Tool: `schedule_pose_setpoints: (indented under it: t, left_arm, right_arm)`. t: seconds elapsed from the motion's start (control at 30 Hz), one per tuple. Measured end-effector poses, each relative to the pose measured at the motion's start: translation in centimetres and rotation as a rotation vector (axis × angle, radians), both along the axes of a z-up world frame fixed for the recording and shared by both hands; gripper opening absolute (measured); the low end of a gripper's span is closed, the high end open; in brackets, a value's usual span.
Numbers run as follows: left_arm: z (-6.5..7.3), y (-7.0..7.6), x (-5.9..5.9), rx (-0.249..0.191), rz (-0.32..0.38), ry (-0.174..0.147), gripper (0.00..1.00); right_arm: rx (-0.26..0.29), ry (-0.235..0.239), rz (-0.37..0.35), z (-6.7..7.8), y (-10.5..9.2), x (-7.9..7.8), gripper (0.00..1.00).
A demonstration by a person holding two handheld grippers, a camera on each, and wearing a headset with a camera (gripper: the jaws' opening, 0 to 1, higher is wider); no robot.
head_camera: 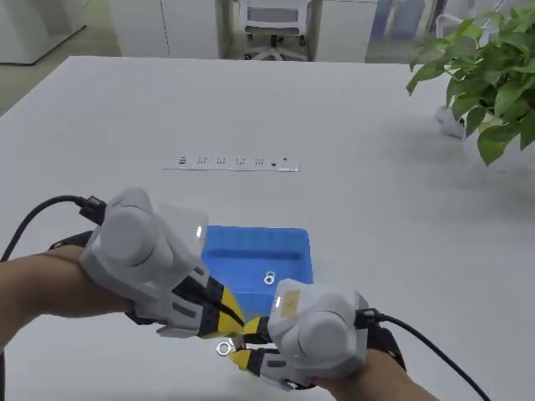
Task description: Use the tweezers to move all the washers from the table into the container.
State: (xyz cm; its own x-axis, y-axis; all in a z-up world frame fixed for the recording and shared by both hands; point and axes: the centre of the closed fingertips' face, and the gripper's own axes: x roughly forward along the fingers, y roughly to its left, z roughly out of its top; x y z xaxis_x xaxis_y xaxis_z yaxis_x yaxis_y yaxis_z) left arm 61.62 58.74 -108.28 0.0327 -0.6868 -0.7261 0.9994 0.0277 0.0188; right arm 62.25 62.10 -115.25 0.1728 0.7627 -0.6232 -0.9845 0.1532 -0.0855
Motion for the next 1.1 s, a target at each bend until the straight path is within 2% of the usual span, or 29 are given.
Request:
schedule_pose_setpoints:
  t: [0.63, 0.73, 0.77, 1.1]
  left_arm:
    - [0.43, -0.18, -0.05, -0.001, -0.006, -0.003, 0.05]
    - [-0.07, -0.07, 0.04, 0.013, -0.005, 0.000, 0.05]
    - [-0.03, -0.21, 0.06, -0.004, 0.004, 0.012, 0.05]
    - [0.06, -0.21, 0.46, -0.017, 0.010, 0.012, 0.05]
  right_arm:
    - [0.010, 0.000, 0.009, 0.10, 0.46, 0.04, 0.13]
    - [-0.004, 0.004, 0.014, -0.41, 0.39, -0.03, 0.13]
    - [-0.001, 0.005, 0.011, -0.35, 0.37, -0.01, 0.13]
    - [0.001, 0.017, -0.011, -0.14, -0.19, 0.04, 0.12]
